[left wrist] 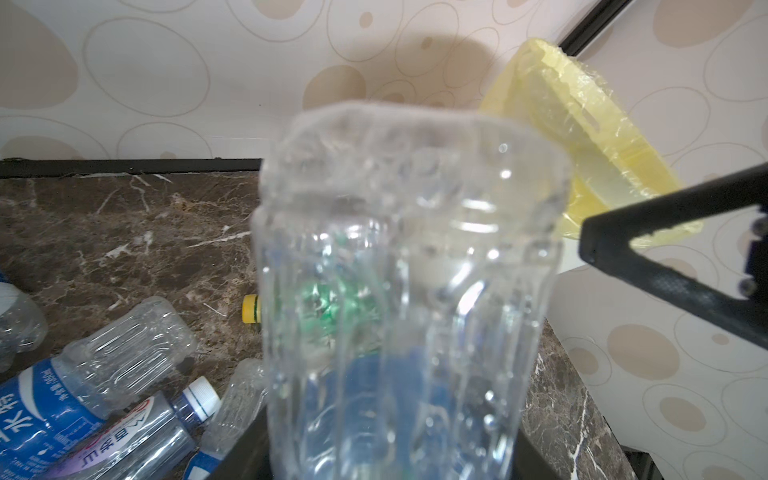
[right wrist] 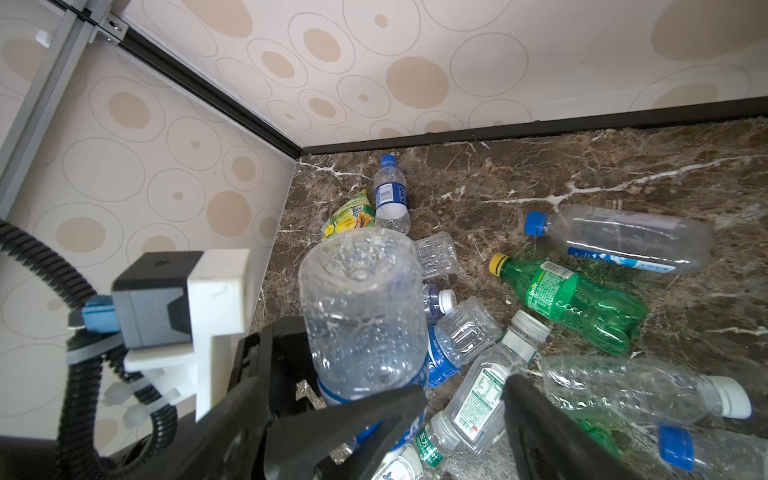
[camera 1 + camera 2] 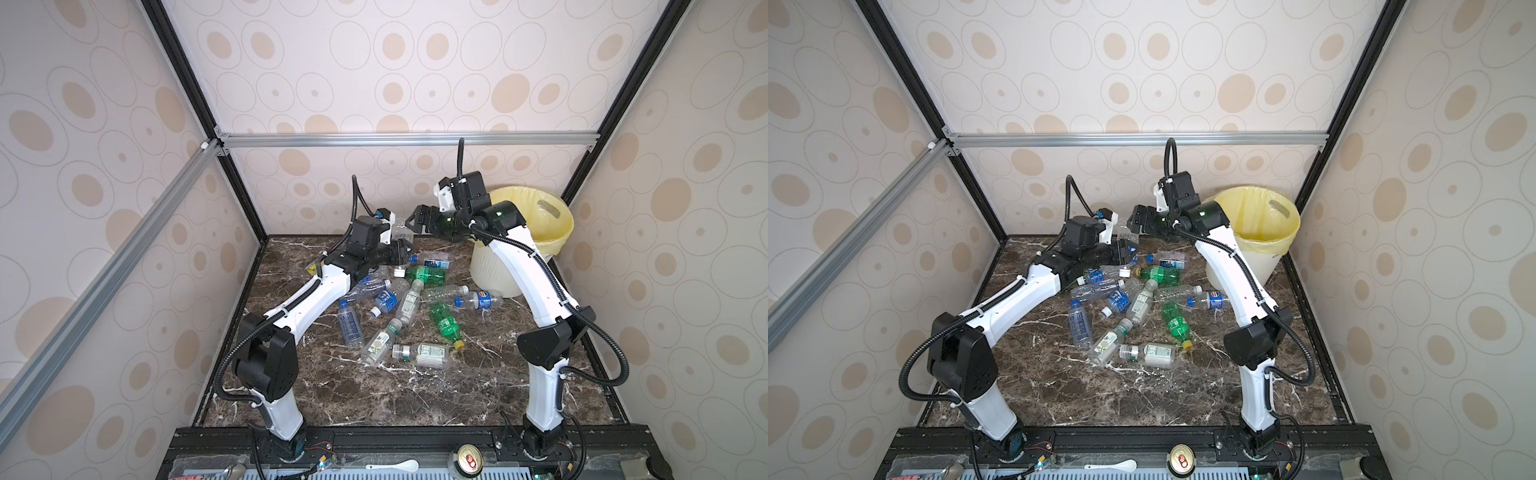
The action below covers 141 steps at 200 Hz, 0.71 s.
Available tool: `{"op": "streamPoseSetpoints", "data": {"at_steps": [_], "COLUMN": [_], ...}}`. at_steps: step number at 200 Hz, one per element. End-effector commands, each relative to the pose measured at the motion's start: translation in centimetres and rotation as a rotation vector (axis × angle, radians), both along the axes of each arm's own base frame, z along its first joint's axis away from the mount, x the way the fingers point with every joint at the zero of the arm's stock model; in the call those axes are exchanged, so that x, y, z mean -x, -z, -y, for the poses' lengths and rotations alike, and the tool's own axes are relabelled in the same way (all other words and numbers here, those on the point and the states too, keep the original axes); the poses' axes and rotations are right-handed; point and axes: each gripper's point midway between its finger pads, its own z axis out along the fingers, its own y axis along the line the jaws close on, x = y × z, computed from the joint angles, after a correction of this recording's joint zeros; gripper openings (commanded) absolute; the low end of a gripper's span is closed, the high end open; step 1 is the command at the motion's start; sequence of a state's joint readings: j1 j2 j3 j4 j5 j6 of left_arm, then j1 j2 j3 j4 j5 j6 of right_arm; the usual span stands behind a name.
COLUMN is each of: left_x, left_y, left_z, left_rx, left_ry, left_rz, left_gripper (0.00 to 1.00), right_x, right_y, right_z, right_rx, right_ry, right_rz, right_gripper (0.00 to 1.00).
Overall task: Throw the plastic bottles in the bin
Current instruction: 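Grasp the clear water bottle with the right gripper from the left gripper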
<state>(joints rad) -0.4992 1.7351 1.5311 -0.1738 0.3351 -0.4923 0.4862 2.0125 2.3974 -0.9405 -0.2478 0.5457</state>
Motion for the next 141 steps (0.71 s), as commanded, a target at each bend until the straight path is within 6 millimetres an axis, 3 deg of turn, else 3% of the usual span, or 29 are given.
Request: {"op": "streamPoseSetpoints", "data": {"at_steps": [1, 141], "left_x": [0.2, 2.1], "left_y": [-2.3, -4.7], "left_z": [0.8, 3.4], "left_rx": [0.006, 0.054], "left_ry": [0.027, 0.106], "left_rz": [0.054, 0.081], "left_gripper": [0.56, 0.57], "right_x": [0.3, -0.5], "right_y": [-1.1, 1.9], "right_z": [-0.5, -0.8], "right_rx": [-0.029, 0.011], "right_ry": [-0.019, -0.02], "right_rz": [0.02, -0.017], "right_gripper": [0.9, 0.78]}}
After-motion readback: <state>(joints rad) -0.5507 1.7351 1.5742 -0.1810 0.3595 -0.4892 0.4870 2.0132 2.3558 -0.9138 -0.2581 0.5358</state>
